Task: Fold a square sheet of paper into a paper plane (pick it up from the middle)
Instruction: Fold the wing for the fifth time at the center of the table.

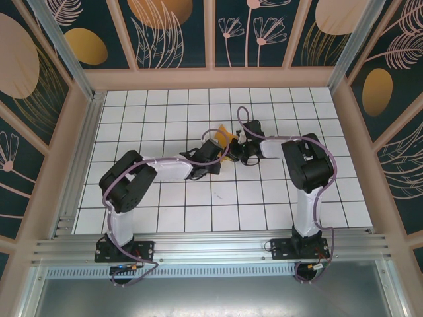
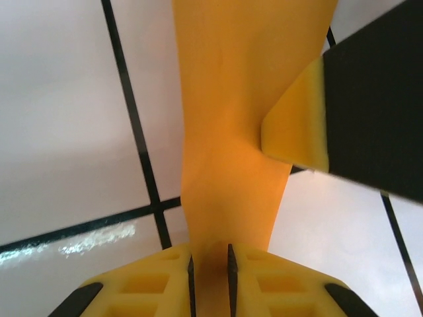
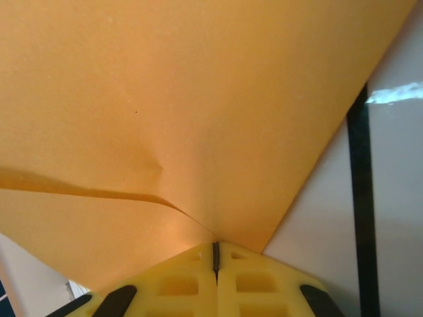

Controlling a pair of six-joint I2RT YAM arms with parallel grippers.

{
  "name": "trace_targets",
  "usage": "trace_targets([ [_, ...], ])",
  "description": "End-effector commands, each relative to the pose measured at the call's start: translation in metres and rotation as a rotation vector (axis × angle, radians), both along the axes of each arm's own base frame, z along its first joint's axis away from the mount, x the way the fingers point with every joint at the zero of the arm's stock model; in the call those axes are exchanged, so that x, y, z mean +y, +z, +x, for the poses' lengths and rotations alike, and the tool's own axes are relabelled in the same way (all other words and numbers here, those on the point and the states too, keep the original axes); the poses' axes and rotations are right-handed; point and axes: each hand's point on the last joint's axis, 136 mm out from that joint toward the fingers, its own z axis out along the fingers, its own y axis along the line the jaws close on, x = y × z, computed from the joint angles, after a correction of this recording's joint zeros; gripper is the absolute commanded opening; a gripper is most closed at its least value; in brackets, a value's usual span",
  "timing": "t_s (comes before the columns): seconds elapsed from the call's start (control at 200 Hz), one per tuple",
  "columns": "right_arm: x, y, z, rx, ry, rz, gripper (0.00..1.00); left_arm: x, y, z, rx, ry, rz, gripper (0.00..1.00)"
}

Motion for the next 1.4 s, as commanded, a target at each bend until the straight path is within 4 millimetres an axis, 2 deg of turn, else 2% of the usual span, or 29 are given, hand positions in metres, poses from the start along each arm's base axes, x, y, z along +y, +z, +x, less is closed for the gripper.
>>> trace_targets([
  [0.0,-0.010,-0.026,-0.006,0.088,-0.039,-0.059,0.06,-0.008,0.018,0.000,-0.058,-0.029,-0.062,0.18],
  [0.195,-0.011,-0.024,-0.006,0.104,-0.062,-0.037,0.06,-0.003,0.010,-0.003,-0.101,-0.096,-0.018,0.11],
  [0.325,-0.008,-0.014,-0.002,0.099,-0.074,0.005,0.07,-0.002,0.009,-0.002,-0.137,-0.134,0.012,0.08],
  [0.47,-0.008,0.013,0.010,0.049,-0.096,0.061,0.14,0.001,-0.003,-0.005,-0.120,-0.165,0.059,0.06],
  [0.696,-0.027,0.069,0.032,-0.034,-0.187,0.110,0.30,0.006,-0.010,-0.001,-0.131,-0.187,0.141,0.05],
  [0.776,-0.026,0.081,0.036,-0.024,-0.197,0.118,0.36,0.009,-0.013,0.000,-0.136,-0.209,0.186,0.05],
  [0.881,-0.024,0.095,0.042,-0.010,-0.225,0.120,0.49,0.014,-0.016,0.001,-0.147,-0.222,0.225,0.05],
  [0.946,-0.021,0.101,0.046,0.002,-0.230,0.121,0.52,0.014,-0.016,0.002,-0.155,-0.233,0.241,0.05],
  [1.196,0.001,0.096,0.045,0.113,-0.192,0.115,0.57,0.012,-0.019,0.002,-0.207,-0.314,0.328,0.05],
  [1.396,-0.002,0.076,0.038,0.215,-0.183,0.035,0.60,0.016,-0.023,0.004,-0.247,-0.334,0.390,0.05],
])
